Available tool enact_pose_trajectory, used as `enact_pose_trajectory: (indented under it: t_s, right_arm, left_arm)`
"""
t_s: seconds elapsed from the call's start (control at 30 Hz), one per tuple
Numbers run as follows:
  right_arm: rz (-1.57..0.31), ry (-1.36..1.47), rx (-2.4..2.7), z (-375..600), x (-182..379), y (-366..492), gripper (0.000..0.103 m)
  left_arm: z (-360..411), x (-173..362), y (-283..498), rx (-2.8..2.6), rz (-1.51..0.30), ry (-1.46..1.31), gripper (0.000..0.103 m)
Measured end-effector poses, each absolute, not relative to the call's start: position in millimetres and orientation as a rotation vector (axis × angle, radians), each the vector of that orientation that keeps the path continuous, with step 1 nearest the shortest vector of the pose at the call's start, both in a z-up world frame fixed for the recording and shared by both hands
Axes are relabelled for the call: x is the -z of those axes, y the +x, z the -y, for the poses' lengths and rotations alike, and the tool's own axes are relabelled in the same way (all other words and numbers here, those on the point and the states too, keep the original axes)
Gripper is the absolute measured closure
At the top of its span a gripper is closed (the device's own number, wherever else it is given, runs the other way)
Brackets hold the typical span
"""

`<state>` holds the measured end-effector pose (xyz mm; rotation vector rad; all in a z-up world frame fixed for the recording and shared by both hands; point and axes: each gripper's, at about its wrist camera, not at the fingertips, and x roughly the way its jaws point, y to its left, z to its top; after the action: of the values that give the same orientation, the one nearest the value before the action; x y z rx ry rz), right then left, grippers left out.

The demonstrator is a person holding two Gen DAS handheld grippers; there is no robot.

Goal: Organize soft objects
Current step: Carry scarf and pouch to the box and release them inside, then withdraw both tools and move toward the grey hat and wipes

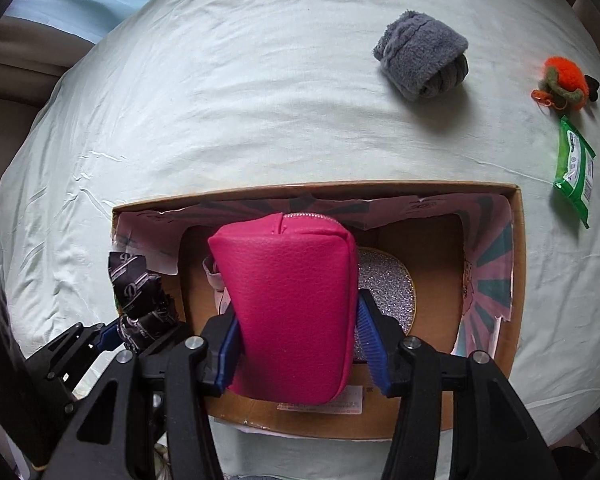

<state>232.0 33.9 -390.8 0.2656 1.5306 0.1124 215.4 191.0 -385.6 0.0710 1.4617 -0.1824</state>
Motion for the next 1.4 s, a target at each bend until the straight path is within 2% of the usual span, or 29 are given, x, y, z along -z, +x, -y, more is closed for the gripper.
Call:
enact_pose_trajectory:
  t_s: [0.03,0.07,0.1,0.13,0.53,0.83,1.4]
  right_arm:
    - [-1.522,0.264,-0.103,-33,392,234,0.034]
    - [-1.513,0.255,-0.093,-32,393,235,0.011]
    - [-1.505,0.252,-0.089,-30,392,236,0.002]
    - [-1.498,0.250,-0.091,-29,392,235,0.000]
    - [-1.459,0.247,-0.075,-17,378,221,0.000]
    - [-1.372,0.204,-0.093,-19,332,199,0.000]
    - [-1.046,0.116,-0.076,-2,194,93,0.000]
  left_arm:
    - [-190,384,215,0.184,-1.450,0.073,0.001]
    - [-191,385,215,0.195,-1.450,0.064,0.000]
    - [-191,387,214,0.199,-1.451,0.052,0.000]
    - [-191,388,214,0.199,-1.455,0.046,0.000]
    - [-193,380,201,0.175,-1.430,0.045,0.000]
    - [-204,319,176,0.153,-1.336,0.041,0.000]
    - [-201,195,85,0.123,-1.090,0.051,0.000]
